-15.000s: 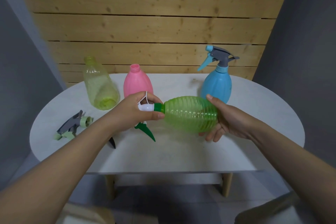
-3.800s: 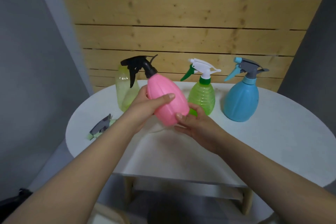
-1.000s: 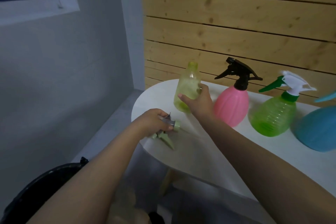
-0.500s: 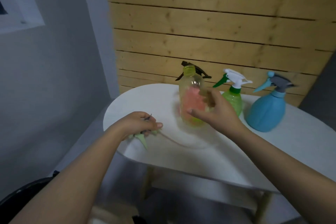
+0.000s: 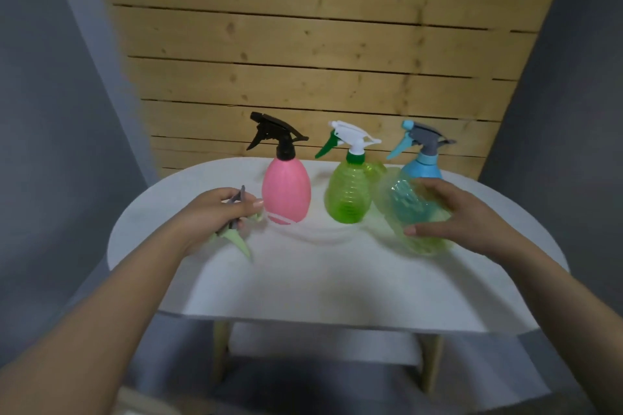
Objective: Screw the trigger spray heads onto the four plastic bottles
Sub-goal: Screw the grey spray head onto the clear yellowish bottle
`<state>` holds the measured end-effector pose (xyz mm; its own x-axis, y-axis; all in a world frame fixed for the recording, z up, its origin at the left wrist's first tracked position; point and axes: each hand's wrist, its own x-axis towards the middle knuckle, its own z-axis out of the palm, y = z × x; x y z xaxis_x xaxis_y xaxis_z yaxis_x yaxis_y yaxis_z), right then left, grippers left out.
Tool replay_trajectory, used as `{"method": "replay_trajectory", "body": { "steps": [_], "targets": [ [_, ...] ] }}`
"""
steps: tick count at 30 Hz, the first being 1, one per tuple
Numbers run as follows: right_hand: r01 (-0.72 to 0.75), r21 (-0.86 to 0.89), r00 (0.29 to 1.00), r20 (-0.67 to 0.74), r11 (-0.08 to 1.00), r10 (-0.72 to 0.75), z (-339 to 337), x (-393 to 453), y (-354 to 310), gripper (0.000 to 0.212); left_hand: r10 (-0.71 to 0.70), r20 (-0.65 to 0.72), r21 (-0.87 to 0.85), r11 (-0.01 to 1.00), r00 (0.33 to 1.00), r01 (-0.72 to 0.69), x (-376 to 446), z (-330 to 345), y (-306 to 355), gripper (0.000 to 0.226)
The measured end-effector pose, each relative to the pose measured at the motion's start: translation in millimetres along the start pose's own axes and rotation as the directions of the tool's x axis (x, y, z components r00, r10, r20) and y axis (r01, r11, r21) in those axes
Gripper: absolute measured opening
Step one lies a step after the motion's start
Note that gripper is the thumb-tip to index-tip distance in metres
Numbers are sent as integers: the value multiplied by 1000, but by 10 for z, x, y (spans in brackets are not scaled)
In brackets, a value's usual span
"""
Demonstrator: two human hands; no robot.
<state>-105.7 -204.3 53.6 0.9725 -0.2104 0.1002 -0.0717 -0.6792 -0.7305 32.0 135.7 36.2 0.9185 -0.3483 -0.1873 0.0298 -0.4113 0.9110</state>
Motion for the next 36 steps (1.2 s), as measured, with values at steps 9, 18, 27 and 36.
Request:
{"method": "replay_trajectory", "body": {
  "steps": [9,18,27,36],
  "targets": [
    [-30,-102,999,32,994,33,-127,28,321,83,63,-86,-80,994,994,-70,18,130,54,52],
    [-28,-103,999,27,994,31,-68,59,370,85,54,-147,-83,994,988,-67,74,141,21,32],
    [72,-250,997,9,966,-71,-38,37,304,83,117,-200,12,993,973,-117,67,108,27,36],
    [172,-392,985,48,904,-166,43,-16,174,83,256,-230,120,965,939,-234,13,166,124,39]
  ]
}}
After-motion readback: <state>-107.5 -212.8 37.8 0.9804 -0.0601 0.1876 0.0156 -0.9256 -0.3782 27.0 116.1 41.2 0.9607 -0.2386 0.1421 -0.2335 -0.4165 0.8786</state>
